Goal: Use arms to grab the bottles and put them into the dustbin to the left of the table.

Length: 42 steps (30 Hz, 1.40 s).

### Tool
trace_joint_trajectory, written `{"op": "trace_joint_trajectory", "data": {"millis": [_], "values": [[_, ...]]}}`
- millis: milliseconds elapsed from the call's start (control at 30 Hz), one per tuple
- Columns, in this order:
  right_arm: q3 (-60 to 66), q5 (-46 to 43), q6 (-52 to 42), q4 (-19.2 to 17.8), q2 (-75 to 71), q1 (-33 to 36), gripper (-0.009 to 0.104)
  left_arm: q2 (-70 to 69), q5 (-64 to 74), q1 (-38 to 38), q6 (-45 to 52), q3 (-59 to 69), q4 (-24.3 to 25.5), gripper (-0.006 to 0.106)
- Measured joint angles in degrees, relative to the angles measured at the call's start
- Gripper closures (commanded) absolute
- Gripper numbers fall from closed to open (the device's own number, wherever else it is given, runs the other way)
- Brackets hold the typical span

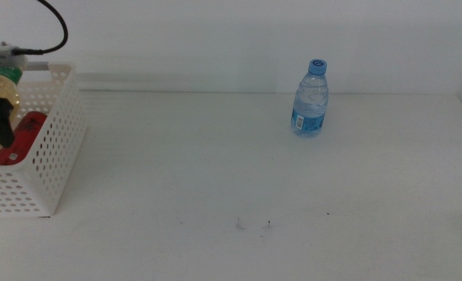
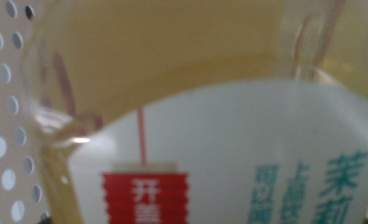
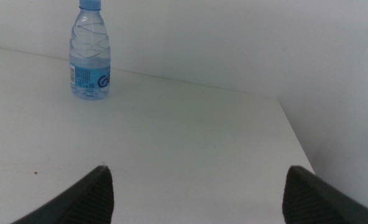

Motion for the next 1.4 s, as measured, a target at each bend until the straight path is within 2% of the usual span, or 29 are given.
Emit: {"op": "trace_joint_trajectory", "data": {"millis": [233, 333, 467, 500, 567, 800, 967, 1100, 1200, 1300, 1400], "values": [[0.0, 0.0, 0.0, 0.0, 0.0, 0.0, 0.015, 1.2, -0.7, 0.0, 1.2, -0.1, -0.1, 0.077], [0.0, 0.0, 0.0, 0.0, 0.0, 0.0, 0.015, 1.2, -1.6, 0.0, 1.3, -0.1, -0.1, 0.069], [0.0, 0.0, 0.0, 0.0, 0.0, 0.0, 0.015, 1.2, -2.4, 0.0, 1.6, -0.1, -0.1, 0.041], [0.0, 0.0, 0.0, 0.0, 0.0, 0.0, 0.015, 1.2, -2.4, 0.0, 1.6, -0.1, -0.1, 0.019], [0.0, 0.0, 0.0, 0.0, 0.0, 0.0, 0.015, 1.2, -2.7, 0.0, 1.9, -0.3, -0.3, 0.006], [0.0, 0.0, 0.0, 0.0, 0.0, 0.0, 0.015, 0.5, -1.9, -0.2, 1.7, -0.9, -1.7, 0.007], [0.0, 0.0, 0.0, 0.0, 0.0, 0.0, 0.015, -3.8, -0.9, -3.4, -1.0, -1.7, -1.7, 0.007], [0.0, 0.0, 0.0, 0.0, 0.0, 0.0, 0.015, -10.3, -1.6, -7.9, -2.4, -1.8, -2.7, 0.007], [0.0, 0.0, 0.0, 0.0, 0.0, 0.0, 0.015, -16.5, -4.5, -12.1, -2.5, -0.2, -5.8, 0.007], [0.0, 0.0, 0.0, 0.0, 0.0, 0.0, 0.015, -23.2, -10.3, -17.4, -2.1, 4.5, -9.9, 0.007], [0.0, 0.0, 0.0, 0.0, 0.0, 0.0, 0.015, -30.1, -16.4, -23.5, -1.9, 11.0, -11.3, 0.007]]}}
